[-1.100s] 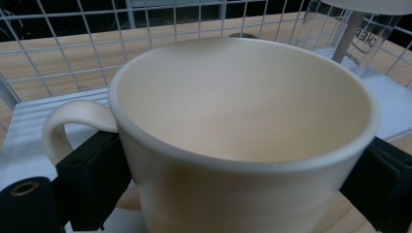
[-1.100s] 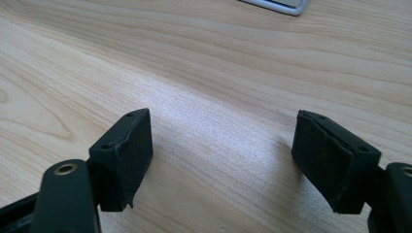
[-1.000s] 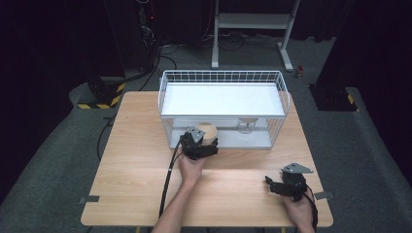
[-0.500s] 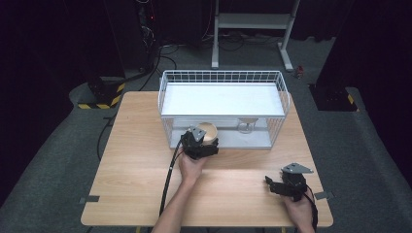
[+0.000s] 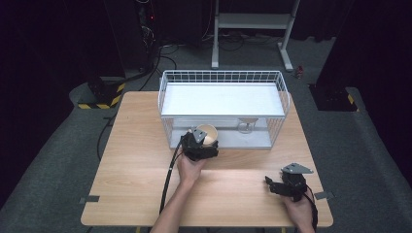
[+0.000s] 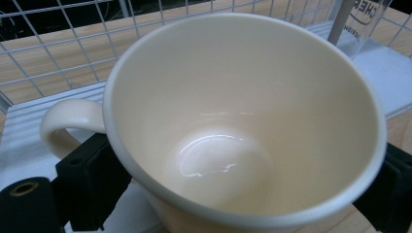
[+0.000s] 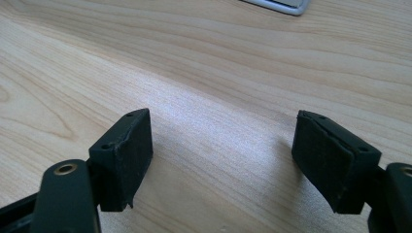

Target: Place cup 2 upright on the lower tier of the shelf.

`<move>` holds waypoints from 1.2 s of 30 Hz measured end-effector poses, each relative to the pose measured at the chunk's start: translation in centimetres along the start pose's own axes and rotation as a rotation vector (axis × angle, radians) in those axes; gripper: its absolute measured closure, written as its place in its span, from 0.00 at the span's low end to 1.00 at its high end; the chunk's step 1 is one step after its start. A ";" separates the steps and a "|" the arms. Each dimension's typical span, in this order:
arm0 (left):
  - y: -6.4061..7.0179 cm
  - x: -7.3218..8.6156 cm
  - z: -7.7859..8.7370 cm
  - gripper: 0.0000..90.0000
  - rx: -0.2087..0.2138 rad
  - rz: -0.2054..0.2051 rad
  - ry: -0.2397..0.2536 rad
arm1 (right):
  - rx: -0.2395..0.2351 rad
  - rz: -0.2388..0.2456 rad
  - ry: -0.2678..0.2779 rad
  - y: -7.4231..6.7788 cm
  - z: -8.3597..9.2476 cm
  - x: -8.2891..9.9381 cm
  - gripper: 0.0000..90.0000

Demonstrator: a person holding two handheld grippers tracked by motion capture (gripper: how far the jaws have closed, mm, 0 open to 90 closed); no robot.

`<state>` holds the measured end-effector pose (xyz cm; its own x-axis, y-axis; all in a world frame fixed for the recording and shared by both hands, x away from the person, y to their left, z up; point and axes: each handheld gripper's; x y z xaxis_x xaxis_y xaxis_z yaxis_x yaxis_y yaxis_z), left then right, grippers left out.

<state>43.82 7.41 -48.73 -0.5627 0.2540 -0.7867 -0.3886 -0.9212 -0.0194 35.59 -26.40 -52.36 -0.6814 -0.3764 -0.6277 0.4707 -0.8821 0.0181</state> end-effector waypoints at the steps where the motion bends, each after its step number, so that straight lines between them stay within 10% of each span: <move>1: 0.0 0.0 0.0 0.09 -0.001 -0.002 -0.002 | 0.000 0.000 0.000 0.0 0.0 0.0 0.25; 36: -0.9 -0.9 -0.4 0.10 -0.016 0.012 -0.038 | 0.000 0.000 0.000 0.0 0.0 0.0 0.25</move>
<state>44.94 7.87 -48.29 -0.5948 0.2541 -0.7627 -0.3705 -0.9286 -0.0205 35.60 -26.40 -52.36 -0.6814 -0.3765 -0.6277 0.4709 -0.8820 0.0178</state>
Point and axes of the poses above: each handheld gripper's, and its own axes: z roughly backward along the jaws, x roughly out of its underside, y roughly to its right, and after that the axes turned 7 degrees about -y, right-handed
